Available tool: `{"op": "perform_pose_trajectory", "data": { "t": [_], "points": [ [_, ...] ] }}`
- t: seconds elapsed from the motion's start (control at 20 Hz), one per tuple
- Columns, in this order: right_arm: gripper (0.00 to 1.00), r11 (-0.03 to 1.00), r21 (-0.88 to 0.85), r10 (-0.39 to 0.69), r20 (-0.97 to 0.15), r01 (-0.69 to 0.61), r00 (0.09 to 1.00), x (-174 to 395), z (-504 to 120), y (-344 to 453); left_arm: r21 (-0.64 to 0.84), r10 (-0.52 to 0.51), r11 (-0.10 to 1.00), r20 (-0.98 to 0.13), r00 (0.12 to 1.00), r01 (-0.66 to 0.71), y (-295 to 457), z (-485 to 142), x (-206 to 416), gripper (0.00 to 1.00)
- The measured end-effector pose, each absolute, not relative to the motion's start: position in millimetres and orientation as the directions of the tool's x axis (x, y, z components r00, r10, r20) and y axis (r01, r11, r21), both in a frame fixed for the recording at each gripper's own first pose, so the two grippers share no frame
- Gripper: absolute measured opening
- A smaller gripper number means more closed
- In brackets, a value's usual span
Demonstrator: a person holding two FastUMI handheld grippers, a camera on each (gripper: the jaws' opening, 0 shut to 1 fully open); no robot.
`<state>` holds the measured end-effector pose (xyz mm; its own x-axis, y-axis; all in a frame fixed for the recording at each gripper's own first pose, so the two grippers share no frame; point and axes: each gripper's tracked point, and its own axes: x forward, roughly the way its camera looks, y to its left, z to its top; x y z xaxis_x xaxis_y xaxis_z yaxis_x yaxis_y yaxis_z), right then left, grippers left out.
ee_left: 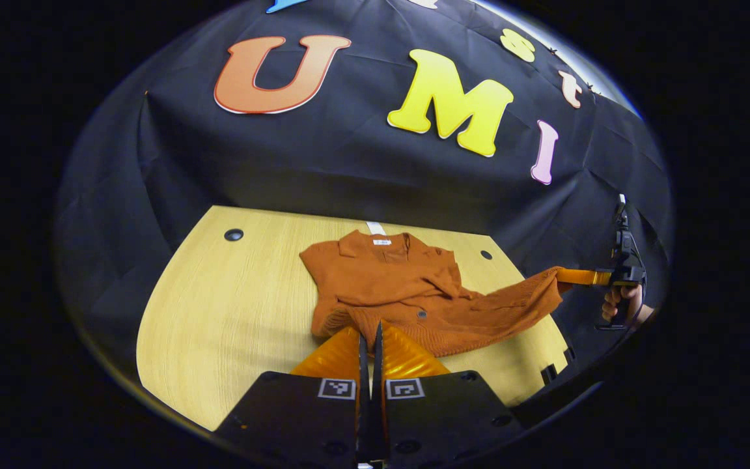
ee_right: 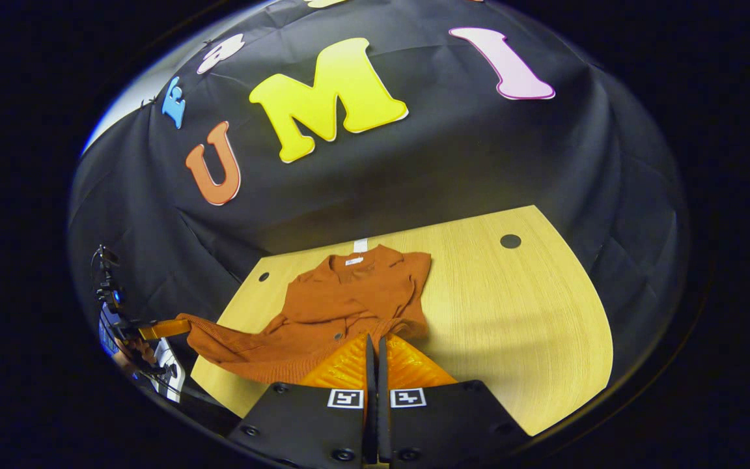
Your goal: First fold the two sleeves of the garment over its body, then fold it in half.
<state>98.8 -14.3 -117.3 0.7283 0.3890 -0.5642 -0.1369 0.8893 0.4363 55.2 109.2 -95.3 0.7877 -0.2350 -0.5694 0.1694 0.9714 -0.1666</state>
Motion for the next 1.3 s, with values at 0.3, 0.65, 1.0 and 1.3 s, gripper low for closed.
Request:
{"op": "perform_pose_trajectory", "data": {
  "t": [0.3, 0.65, 1.0, 1.3],
  "points": [
    [0.0, 0.908, 0.376, 0.38, -0.545, -0.188, 0.747, 221, -111, 4, -0.134, -0.215, 0.976, -0.492, 0.844, 0.17, 123, -78, 179, 0.03],
    [0.0, 0.93, 0.276, 0.357, -0.535, -0.241, 0.766, 347, -164, 27, -0.125, -0.202, 0.979, -0.504, 0.84, 0.161, 132, -121, 300, 0.03],
    [0.0, 0.962, 0.222, 0.263, -0.612, -0.157, 0.746, 405, -267, 46, -0.099, -0.057, 0.995, -0.49, 0.87, 0.009, 137, -206, 384, 0.03],
    [0.02, 0.986, 0.152, 0.153, -0.604, -0.076, 0.782, 428, -285, 48, -0.089, 0.017, 0.993, -0.522, 0.853, -0.074, 144, -257, 400, 0.12]
  ]
}}
